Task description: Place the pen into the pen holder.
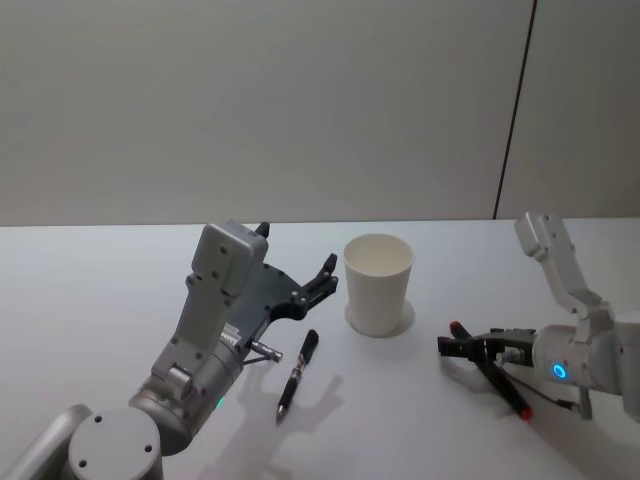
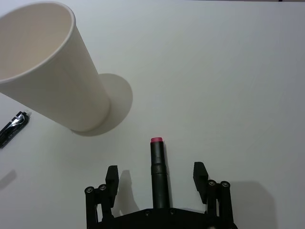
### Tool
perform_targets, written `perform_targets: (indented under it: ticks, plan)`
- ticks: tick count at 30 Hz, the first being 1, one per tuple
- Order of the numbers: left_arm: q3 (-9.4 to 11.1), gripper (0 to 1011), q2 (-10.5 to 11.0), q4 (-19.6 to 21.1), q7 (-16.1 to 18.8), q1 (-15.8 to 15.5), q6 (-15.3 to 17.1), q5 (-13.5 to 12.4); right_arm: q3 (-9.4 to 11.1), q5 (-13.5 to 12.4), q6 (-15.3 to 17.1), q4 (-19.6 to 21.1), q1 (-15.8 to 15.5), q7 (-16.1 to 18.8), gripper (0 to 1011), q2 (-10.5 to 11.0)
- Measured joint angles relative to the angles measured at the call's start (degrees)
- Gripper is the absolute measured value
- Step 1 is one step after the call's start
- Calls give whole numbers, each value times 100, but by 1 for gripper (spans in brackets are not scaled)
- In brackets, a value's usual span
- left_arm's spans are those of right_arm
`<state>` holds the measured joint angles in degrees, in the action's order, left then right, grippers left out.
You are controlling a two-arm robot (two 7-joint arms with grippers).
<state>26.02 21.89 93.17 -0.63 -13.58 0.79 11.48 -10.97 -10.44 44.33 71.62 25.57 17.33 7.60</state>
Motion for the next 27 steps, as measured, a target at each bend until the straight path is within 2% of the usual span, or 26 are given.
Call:
perform_targets:
  ticks: [3, 9, 10, 11, 16, 18, 21, 22, 27]
  plan:
    - [0, 1004, 0, 0, 0, 0, 0, 0, -4, 24, -8, -43, 19, 32, 964, -4]
    - [0, 1004, 0, 0, 0, 0, 0, 0, -29, 86, -24, -100, 49, 103, 814, -6]
    - [0, 1004, 0, 0, 0, 0, 0, 0, -39, 110, -27, -110, 55, 128, 765, -7]
    - [0, 1004, 0, 0, 0, 0, 0, 0, -44, 116, -28, -114, 57, 137, 765, -7]
    - [0, 1004, 0, 0, 0, 0, 0, 0, -85, 189, -36, -138, 75, 233, 577, -10]
    - [0, 1004, 0, 0, 0, 0, 0, 0, -97, 207, -37, -142, 81, 255, 538, -12]
    - [0, 1004, 0, 0, 0, 0, 0, 0, -125, 242, -37, -153, 93, 300, 391, -18]
    - [0, 1004, 0, 0, 0, 0, 0, 0, -132, 249, -37, -156, 96, 311, 391, -20]
    - [0, 1004, 0, 0, 0, 0, 0, 0, -164, 296, -21, -176, 118, 364, 230, -31]
